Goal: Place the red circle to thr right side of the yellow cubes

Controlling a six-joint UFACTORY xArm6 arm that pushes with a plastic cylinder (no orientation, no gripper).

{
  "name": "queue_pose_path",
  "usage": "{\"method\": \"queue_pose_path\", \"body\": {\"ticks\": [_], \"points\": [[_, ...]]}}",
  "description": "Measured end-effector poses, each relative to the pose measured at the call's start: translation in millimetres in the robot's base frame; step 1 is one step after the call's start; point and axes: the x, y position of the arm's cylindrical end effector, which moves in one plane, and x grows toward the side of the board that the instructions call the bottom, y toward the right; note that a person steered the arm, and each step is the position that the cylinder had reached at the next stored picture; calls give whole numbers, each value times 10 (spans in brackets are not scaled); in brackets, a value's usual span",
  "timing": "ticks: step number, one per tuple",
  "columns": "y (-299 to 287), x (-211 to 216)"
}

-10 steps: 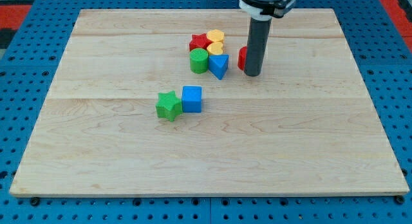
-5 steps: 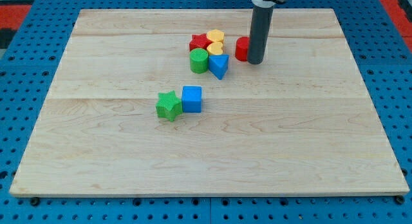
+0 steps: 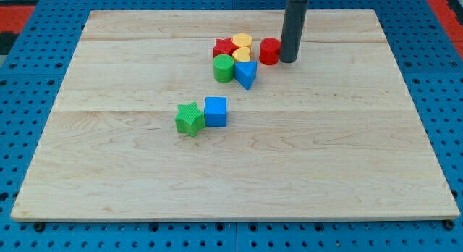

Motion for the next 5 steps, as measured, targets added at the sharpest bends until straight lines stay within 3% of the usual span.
{"method": "queue_pose_path", "body": {"ticks": [5], "points": [[-34,-105]]}}
